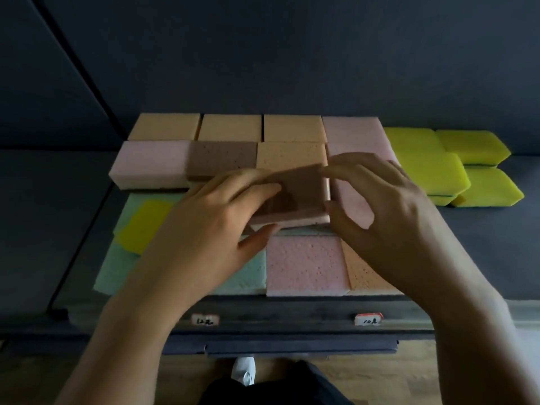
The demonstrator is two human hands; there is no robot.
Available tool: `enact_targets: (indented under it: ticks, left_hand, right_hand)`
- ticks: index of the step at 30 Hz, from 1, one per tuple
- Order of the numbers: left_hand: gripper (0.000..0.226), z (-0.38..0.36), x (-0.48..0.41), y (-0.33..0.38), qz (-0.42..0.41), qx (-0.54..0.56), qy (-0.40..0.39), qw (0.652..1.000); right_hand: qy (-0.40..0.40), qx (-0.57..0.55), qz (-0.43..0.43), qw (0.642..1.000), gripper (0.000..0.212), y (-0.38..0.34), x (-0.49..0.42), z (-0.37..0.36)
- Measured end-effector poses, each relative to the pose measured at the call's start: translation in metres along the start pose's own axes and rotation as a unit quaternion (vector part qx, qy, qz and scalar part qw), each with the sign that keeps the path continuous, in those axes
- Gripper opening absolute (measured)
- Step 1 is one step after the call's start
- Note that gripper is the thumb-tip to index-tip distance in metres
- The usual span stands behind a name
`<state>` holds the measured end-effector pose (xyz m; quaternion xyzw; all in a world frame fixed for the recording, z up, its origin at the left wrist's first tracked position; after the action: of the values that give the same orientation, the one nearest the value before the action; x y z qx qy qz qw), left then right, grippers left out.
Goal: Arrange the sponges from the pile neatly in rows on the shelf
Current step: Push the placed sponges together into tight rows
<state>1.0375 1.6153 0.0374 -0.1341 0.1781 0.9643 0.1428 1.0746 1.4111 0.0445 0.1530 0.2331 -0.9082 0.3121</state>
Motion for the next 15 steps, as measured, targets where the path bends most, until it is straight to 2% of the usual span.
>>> enact_targets:
  ticks: [2,7,11,15]
  left_hand:
    - [0.042,0.011,0.014,-0.018,0.017,0.009,0.014,1.0]
    - [0.046,0.027,0.041,-0.052,0.058,0.01,-0.002,0.998]
    - [0.046,0.025,0.038,-0.052,0.036,0.01,-0.006,0.999]
    - [0.043,0.01,0.018,-0.031,-0.018,0.025,-0.013,0.999]
  right_hand:
    - [0.008,-0.005,0.019,1.0,0.037,-0.014,-0.007,-0.004]
    - [-0.026,0.001,0.041,0.999,0.036,-0.018,-0.016,-0.015]
    - [-0.032,0.002,0.021,0.999,0.046,-0.014,-0.015,-0.021]
    - [-0.009,0.006,0.018,1.0,0.045,-0.015,-0.009,-0.022]
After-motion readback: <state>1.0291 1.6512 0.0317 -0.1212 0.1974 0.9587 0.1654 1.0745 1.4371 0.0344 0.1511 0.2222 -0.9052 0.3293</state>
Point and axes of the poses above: each hand's wrist, its own x-axis away from the middle knuckle, its own z-axis out of the back of the hand, y = z × x, the point moved 3 cm from there along -x, towards the middle knuckle, and after that the axes turned 5 degrees about z, right-handed, at the moved point
